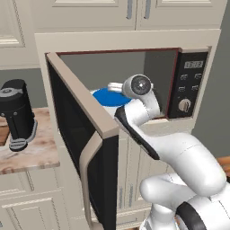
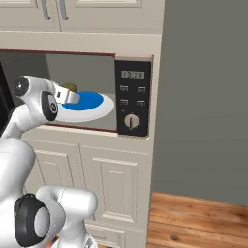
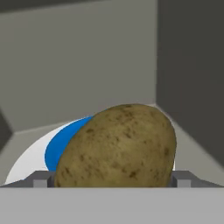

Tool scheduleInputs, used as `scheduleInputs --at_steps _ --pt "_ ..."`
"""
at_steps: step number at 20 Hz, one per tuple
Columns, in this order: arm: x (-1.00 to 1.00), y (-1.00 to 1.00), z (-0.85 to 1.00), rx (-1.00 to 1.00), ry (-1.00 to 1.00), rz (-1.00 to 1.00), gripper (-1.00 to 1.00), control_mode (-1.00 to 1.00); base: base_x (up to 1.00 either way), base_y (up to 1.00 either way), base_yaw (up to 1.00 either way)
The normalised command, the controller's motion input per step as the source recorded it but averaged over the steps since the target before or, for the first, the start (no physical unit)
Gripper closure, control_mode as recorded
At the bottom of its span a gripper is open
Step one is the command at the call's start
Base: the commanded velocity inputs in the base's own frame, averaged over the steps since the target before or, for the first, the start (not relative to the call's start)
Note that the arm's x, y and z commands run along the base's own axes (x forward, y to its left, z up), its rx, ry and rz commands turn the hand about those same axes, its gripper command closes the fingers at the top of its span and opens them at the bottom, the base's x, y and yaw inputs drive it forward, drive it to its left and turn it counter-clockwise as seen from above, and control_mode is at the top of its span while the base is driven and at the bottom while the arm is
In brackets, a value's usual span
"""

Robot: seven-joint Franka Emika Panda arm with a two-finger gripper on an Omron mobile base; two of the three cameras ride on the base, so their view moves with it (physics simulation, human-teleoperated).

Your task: Retrieve the reheated potato from the microwave, then place the potato, cheese, and condiment on the cutting board.

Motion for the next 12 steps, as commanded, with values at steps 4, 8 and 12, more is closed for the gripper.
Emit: scheduleInputs --at_steps 4,8,12 --pt "-1.00 -0.23 0.46 0.02 0.02 0.00 1.00 -1.00 0.00 0.00 0.00" --pt "-1.00 -0.15 0.36 0.03 0.04 0.00 1.00 -1.00 0.00 0.00 0.00" --pt "-1.00 -0.09 0.38 0.09 0.10 0.00 1.00 -1.00 0.00 0.00 0.00"
